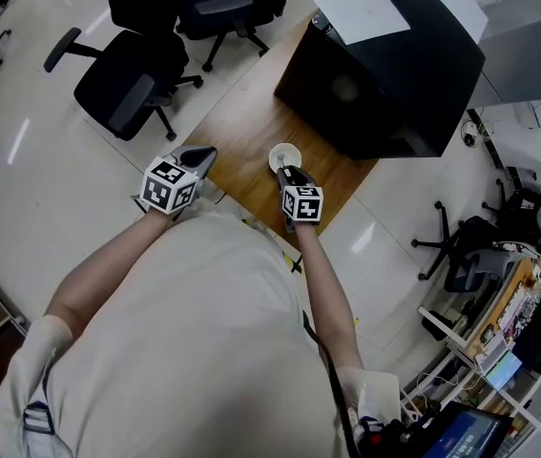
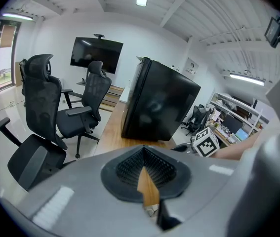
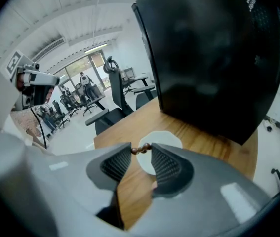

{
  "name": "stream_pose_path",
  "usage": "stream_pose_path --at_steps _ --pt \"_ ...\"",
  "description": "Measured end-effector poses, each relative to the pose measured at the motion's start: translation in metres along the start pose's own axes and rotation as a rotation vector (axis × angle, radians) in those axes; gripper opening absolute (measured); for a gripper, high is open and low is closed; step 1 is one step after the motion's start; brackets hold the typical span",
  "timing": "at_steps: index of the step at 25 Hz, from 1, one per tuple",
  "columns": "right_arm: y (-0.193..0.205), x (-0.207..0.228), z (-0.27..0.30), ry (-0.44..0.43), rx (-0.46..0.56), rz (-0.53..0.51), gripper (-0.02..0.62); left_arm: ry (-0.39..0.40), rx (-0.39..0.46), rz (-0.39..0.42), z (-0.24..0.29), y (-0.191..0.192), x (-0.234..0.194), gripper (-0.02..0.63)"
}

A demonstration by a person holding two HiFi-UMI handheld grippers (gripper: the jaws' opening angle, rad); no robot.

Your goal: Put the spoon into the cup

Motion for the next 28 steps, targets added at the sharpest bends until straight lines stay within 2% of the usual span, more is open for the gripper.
stream_pose_path --at_steps 7,28 --pt "0.002 0.003 0.009 -0.001 -0.011 0.011 0.127 -0.014 0.002 -0.013 -0.006 0.004 -0.002 0.000" --pt "0.022 0.009 0.018 0.006 -0.092 0.020 0.129 0.020 0.003 -0.005 0.008 0.003 0.009 0.000"
Point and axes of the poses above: the fingertips, and each gripper's own axes: z forward along the fingers, x to its right, y out of its underside, the point moved 7 cm from there along -z, backward along the fingers, and after that the axes turned 10 degrees about -x, right-handed, at the moved point
